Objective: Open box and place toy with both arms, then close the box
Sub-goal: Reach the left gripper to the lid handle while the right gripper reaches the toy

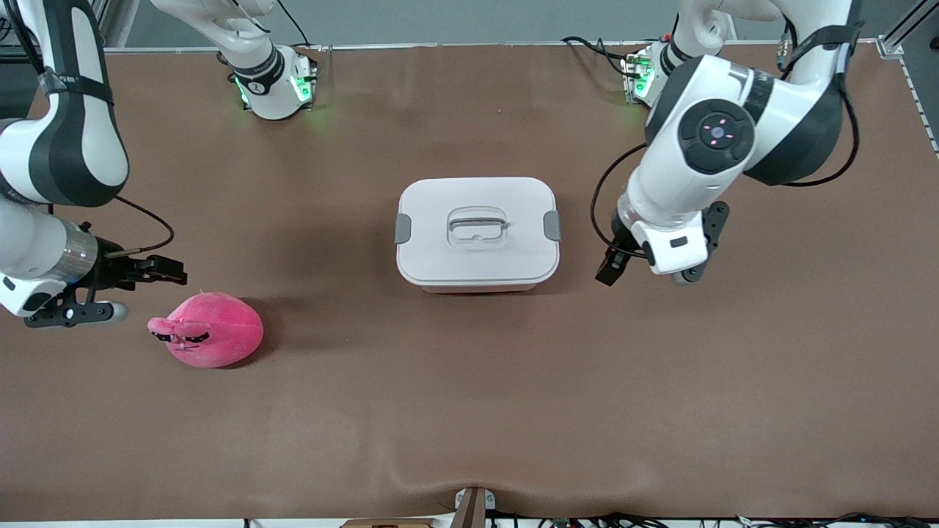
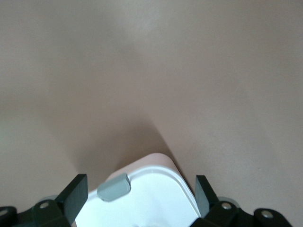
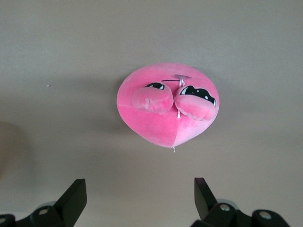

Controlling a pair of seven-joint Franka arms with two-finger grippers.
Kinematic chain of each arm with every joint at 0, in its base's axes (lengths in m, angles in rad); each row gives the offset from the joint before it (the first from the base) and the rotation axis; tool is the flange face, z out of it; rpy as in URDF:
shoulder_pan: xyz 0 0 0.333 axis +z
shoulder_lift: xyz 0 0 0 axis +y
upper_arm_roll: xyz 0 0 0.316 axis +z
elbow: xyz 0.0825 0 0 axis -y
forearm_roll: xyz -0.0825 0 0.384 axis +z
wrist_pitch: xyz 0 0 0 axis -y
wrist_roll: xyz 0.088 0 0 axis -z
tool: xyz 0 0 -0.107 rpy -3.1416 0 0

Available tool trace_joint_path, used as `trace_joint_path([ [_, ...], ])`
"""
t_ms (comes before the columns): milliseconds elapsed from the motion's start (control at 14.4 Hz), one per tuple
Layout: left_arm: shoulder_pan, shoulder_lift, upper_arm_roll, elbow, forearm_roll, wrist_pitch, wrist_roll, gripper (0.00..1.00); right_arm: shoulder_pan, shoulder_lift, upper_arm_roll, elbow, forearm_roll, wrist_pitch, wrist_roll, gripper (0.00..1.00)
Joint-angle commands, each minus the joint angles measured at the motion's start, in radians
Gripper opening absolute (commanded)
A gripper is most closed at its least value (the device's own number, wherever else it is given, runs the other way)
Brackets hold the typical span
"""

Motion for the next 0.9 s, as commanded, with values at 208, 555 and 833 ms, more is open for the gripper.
trace_joint_path([
  [208, -0.087, 0.057, 0.000, 0.026, -0.020, 0.036, -0.223, 1.00, 0.000, 0.071, 0.005, 0.020, -0.026, 0.095, -0.073, 1.00],
  [555, -0.160, 0.110, 0.002, 0.026, -0.018, 0.114, -0.407, 1.00, 0.008, 0.129, 0.006, 0.018, -0.030, 0.173, -0.145, 1.00],
  [833, -0.187, 0.123, 0.000, 0.026, -0.020, 0.145, -0.479, 1.00, 0.034, 0.152, 0.006, 0.017, -0.112, 0.233, -0.196, 1.00],
])
